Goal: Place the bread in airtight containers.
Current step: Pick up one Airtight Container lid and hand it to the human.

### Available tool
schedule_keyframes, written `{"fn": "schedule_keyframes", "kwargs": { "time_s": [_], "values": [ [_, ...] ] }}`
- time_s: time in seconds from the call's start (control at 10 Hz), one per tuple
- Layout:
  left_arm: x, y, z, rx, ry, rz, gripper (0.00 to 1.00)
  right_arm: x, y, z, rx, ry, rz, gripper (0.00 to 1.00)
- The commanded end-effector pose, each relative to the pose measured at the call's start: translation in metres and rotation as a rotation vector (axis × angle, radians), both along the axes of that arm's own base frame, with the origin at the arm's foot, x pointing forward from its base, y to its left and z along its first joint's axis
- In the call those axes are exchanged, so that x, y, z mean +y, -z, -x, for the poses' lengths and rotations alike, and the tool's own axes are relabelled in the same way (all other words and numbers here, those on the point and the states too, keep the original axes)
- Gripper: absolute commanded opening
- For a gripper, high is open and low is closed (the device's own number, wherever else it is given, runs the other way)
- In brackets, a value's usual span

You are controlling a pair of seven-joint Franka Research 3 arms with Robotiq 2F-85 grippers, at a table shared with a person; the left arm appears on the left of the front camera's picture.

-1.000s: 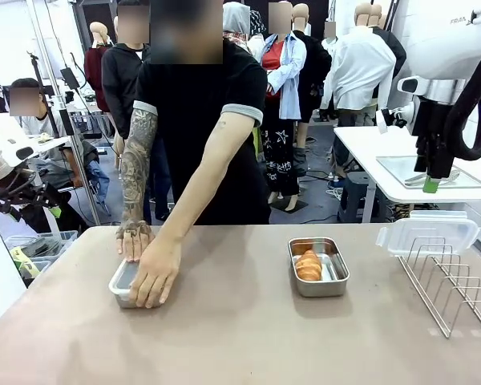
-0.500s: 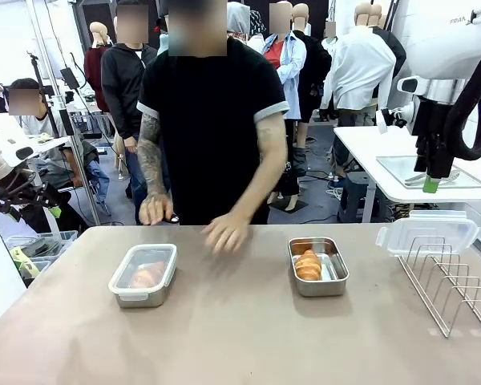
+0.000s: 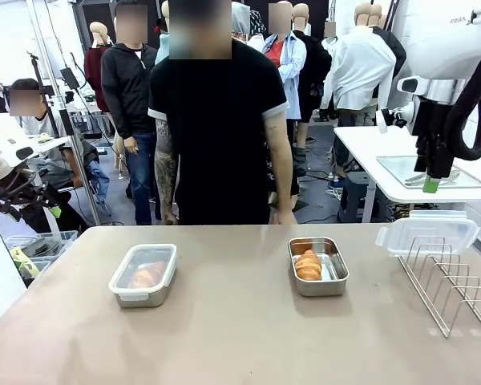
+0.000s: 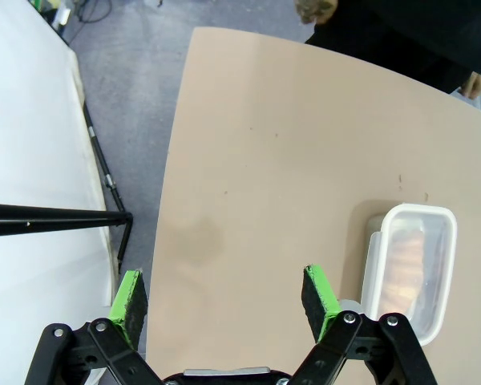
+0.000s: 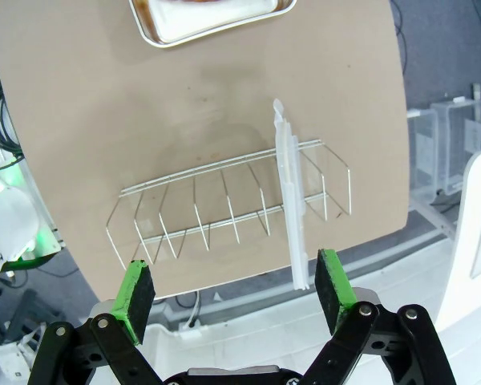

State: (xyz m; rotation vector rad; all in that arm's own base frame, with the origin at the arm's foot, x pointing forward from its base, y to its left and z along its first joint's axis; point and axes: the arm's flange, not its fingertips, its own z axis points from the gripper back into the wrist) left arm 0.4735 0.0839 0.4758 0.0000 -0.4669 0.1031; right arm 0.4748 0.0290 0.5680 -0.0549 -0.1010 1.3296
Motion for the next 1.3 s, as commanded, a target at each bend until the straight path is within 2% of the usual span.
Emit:
{"fn": "schedule_keyframes", "kwargs": {
  "time_s": [0.0, 1.0, 1.2],
  "values": [
    [0.001, -0.001, 0.001, -0.001, -0.005, 0.001, 1.00, 0.000, 0.001, 0.002, 0.002, 0.005, -0.009, 1.00],
    [0.001, -0.001, 0.001, -0.001, -0.005, 0.001, 1.00, 0.000, 0.000, 0.000, 0.000, 0.000, 0.000, 1.00],
    [0.001, -0.001, 0.001, -0.001, -0.005, 0.001, 1.00, -0.005, 0.020, -0.006, -0.006, -0.004, -0.012, 1.00]
  ]
}}
